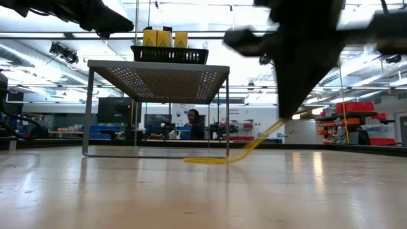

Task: Pick & Place Office Desk Supplies
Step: Put the yellow rubber band into the green basket

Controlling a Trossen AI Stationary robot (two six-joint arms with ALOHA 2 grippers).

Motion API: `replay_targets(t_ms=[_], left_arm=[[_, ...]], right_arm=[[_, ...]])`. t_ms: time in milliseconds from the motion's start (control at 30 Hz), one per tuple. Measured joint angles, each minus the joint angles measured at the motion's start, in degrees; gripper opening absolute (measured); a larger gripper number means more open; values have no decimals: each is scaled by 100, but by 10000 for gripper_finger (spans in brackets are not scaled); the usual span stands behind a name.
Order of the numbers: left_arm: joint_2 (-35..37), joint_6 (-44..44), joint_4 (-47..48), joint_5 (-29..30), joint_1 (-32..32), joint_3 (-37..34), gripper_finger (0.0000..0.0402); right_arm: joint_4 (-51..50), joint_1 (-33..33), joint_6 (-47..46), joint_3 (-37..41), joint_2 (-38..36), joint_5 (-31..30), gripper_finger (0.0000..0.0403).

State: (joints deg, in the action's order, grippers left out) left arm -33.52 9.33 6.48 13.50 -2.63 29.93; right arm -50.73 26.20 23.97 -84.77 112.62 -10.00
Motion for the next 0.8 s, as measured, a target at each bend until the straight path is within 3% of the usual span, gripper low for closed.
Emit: replay_targets(t_ms=[467,800], left_arm=[[2,-31,35,-1,0,0,84],[2,-38,252,-1,0,0,84]], right_arm=[[-1199,720,-2608,-7,-1306,130,0],[-2143,905,-4444,-9,-2146,1054,0]])
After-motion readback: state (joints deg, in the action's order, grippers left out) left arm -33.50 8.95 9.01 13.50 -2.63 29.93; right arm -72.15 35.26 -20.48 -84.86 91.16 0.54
